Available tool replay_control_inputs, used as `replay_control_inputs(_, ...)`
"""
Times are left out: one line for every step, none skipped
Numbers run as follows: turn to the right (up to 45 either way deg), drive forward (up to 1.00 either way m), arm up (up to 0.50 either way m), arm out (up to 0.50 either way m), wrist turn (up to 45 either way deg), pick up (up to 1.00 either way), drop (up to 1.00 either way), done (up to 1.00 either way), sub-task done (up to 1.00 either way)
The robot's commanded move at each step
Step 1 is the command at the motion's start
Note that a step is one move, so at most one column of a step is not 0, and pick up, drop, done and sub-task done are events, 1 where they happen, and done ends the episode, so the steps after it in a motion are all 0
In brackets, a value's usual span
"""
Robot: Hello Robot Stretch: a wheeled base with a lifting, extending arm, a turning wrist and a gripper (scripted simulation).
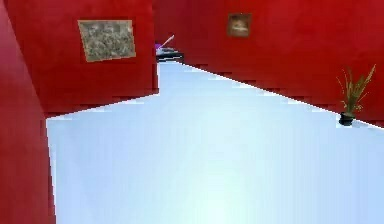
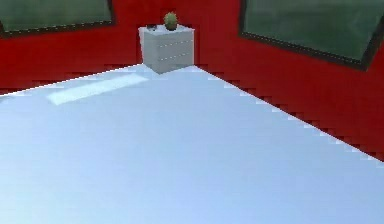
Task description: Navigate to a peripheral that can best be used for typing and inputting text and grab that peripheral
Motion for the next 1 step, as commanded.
replay_control_inputs(0.0,1.00,0.00,0.00,0.0,0.00,0.00,0.00,0.00)
